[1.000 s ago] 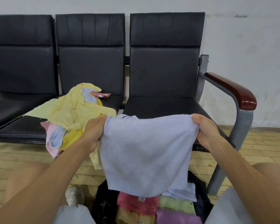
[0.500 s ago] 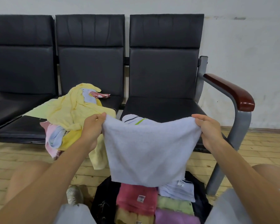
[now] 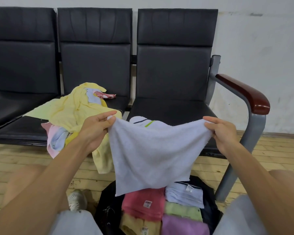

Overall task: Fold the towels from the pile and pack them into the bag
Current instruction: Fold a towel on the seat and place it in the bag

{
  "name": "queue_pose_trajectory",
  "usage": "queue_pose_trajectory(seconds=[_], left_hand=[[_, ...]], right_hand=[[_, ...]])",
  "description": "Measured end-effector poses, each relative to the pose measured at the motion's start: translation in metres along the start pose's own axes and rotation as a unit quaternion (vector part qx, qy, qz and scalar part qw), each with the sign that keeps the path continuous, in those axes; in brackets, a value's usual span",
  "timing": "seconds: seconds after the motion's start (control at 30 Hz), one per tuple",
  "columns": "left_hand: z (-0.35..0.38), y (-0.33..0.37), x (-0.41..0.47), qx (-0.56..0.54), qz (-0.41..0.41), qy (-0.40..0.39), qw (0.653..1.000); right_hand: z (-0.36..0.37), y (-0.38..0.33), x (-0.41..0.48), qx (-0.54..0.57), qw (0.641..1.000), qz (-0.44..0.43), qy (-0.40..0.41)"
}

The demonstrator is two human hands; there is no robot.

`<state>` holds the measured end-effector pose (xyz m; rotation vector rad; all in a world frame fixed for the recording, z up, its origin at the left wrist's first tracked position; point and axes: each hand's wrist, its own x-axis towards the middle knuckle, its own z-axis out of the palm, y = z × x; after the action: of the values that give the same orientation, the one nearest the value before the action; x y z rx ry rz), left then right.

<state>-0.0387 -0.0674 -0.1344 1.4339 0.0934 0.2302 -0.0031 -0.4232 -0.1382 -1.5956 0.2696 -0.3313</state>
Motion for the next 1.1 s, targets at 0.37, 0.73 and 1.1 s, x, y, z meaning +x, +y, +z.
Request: queue_pose_trajectory(seconds=[0.37,0.73,1.1], left_hand=[[-0.009,-0.002,0.002,0.445,0.168,0.104,0.873],[-0.012,-0.002,0.001,0.307,0.086,0.05,0.946],[-0.014,0.008,0.001,0.039,-0.128,0.049,0.99]], right_hand=[[-0.005,0.007,0.0,-0.353,0.915,-0.187,-0.058],[-0.007,-0.003,0.002,-0.121,0.99,-0.064,-0.047],[-0.018,-0.01,0.003,-0.139,0.979,-0.014,-0.15]])
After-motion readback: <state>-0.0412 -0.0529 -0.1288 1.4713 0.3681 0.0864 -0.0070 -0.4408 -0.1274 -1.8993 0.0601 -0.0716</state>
